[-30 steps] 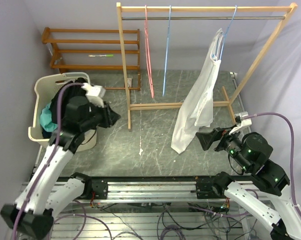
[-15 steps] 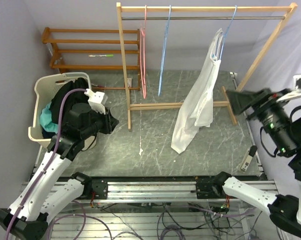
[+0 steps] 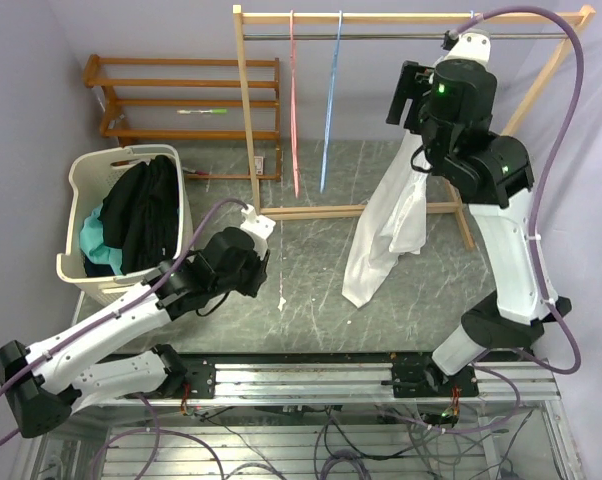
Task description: Remove the t-shirt from the hanger
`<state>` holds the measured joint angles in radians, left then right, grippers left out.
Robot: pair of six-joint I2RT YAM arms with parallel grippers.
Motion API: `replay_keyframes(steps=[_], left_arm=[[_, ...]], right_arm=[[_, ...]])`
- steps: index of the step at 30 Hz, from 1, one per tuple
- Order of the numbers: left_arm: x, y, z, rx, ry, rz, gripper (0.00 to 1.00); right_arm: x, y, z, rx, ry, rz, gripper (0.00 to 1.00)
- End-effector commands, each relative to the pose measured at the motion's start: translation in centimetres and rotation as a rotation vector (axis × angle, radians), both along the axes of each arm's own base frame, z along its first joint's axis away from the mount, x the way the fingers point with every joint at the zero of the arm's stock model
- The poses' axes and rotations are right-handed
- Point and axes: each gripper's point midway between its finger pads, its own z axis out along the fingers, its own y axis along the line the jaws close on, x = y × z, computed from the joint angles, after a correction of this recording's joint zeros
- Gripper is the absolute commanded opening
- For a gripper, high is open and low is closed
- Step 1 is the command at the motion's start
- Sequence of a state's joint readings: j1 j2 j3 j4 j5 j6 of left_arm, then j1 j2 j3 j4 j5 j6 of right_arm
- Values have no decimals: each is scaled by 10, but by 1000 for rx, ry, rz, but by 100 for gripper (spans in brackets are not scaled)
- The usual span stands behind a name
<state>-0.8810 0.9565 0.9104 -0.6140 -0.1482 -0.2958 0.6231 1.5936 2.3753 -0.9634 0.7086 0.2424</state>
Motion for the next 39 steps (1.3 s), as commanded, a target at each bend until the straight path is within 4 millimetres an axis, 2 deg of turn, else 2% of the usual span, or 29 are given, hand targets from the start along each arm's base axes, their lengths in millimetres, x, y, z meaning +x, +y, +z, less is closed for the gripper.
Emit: replay_keyframes(steps=[1,5,10,17,21,25,26,35,39], left_arm=[[10,17,21,12,-83,98,30],[6,21,35,-46,-122,92,29],[5,17,30,-38,-105,73,29],[4,16,27,-27,-93,67,29],[4,17,30,-35,-102,71,28],[4,18,30,-35,-101,73,28],[4,18,30,-34,-101,73,28],[4,17,27,-26,-95,68,28],[4,17,28,-30,-96,69,28]], right_arm=[[4,-39,4,-7,1,-63,74],[13,-58,-5,15,15,-69,73],[16,-68,-10,24,30,-45,72],[37,-74,-49,49,116,24,63],[43,-74,-59,67,125,58,52],[45,-75,-62,73,136,62,30],[46,-76,-63,71,137,58,27],[35,-83,-59,66,128,40,26],[22,-82,-65,69,138,58,33]])
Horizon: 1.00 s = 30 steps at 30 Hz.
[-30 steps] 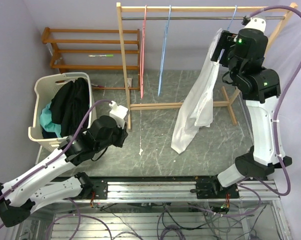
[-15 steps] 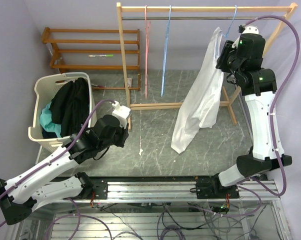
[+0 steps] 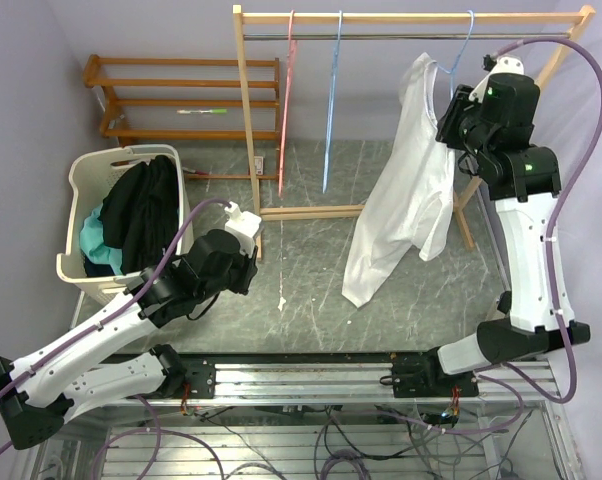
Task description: Remove the t-shirt from the hanger
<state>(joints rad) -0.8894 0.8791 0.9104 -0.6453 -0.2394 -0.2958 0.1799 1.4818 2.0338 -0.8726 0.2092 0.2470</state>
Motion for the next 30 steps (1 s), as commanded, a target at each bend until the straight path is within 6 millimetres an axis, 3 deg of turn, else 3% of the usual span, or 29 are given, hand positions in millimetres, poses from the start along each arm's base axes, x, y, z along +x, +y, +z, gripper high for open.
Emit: replay_keyframes(steps=[1,6,9,10,11,17,18,20,22,24,27,30], left_arm=[[2,-2,13,-30,-27,2,28],[1,-3,13,-33,-28,-1,28],[1,-3,12,-30,-25,-1,28],[1,-3,12,-30,-24,-1,28],[1,-3,12,-30,-24,-1,28],[1,-2,13,-32,-24,1,29],[1,-2,13,-33,-24,2,29],[1,-2,13,-33,-25,2,29],[1,-2,14,-36,-26,1,29],[1,-2,14,-36,-27,0,29],[0,-2,13,-34,-25,-1,29],[0,-2,14,-35,-26,2,29]], right_arm=[[-21,-3,6,6,-29,19,34],[-44,-3,9,15,-51,39,34],[-51,-5,9,8,-49,35,19],[-52,-6,8,7,-48,30,4],[-51,-7,6,7,-41,25,0],[-39,0,-13,6,15,53,0],[-37,2,-15,8,20,58,2],[-34,2,-22,9,32,57,16],[-34,2,-25,9,34,53,19],[-33,1,-28,8,39,49,16],[-33,0,-30,5,41,44,0],[-33,-1,-26,2,28,41,0]])
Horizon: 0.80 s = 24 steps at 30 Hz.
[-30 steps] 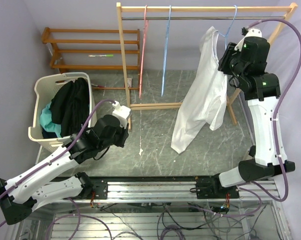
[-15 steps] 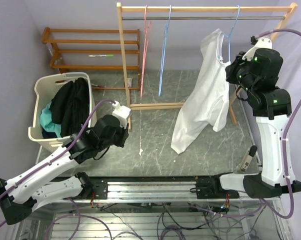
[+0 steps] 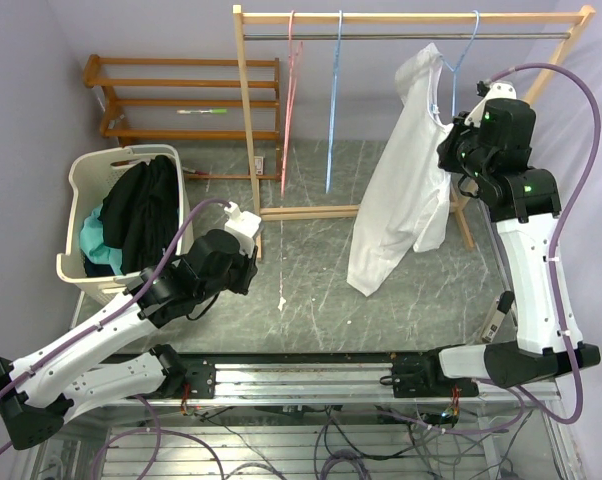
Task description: Remove the t-shirt from the hanger
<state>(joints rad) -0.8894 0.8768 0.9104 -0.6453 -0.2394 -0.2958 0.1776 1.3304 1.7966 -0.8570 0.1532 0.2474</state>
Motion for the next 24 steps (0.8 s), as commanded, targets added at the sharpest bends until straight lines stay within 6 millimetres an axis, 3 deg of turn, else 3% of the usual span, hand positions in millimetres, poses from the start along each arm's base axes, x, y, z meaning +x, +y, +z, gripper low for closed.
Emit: replay_keyframes(steps=[1,5,9,13,19,24], left_arm=[[1,-2,14,-34,-26,2,29],[1,0,16,-38,-30,9,36],[-1,0,19,-53,-36,6,56],[-2,1,22,-65,-44,5,58],[-4,1,27,-83,-54,-5,58],[-10,1,39,-131,-80,-32,61]], right_arm=[[0,-4,15,-4,-54,-7,0],[-5,-3,45,-6,-145,13,0],[-14,2,85,4,-277,57,0],[-18,6,113,15,-362,83,0],[-25,11,134,40,-442,110,0],[-39,17,127,54,-401,157,0]])
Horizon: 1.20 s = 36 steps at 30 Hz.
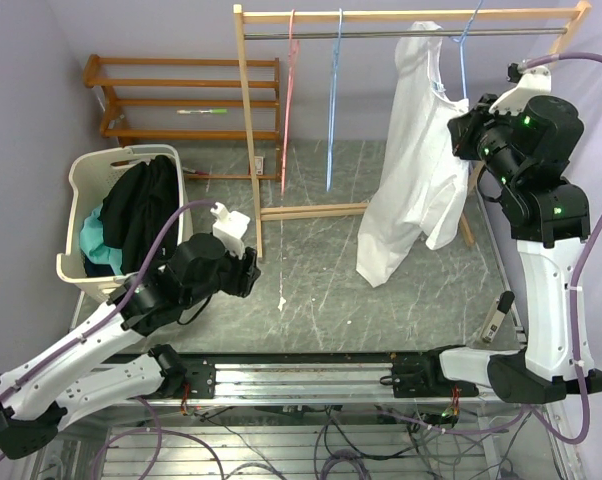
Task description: Remove the t-shirt from the hanger
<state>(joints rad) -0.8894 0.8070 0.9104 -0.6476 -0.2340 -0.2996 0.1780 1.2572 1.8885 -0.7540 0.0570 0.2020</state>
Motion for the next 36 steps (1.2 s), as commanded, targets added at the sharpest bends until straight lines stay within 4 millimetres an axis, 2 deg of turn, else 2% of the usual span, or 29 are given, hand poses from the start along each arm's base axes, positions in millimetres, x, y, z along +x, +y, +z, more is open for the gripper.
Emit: replay_keyframes(steps=[1,7,12,17,23,26,30,33,36], left_arm=[[-6,-5,25,-85,-48,-39,63],[-19,-11,42,-149,-87,-134,69],[-31,-13,69,-231,-162,-208,74],[-49,-18,112,-320,-236,-314,87],[-72,-37,161,-338,-230,-507,89],[-86,-48,184,-367,-231,-613,89],[-98,-59,208,-407,-240,-714,90],[-103,-67,217,-418,-235,-775,90],[-106,-76,218,-420,-210,-825,90]], right_arm=[[-21,7,37,27,-118,65,0],[-63,23,-5,10,25,198,0],[-114,35,-43,10,126,326,0],[-163,47,-83,37,206,433,0],[-230,81,-124,134,273,721,0],[-265,98,-129,194,268,898,0],[-303,110,-128,245,237,1089,0],[-323,112,-123,256,203,1191,0],[-331,114,-117,260,179,1238,0]])
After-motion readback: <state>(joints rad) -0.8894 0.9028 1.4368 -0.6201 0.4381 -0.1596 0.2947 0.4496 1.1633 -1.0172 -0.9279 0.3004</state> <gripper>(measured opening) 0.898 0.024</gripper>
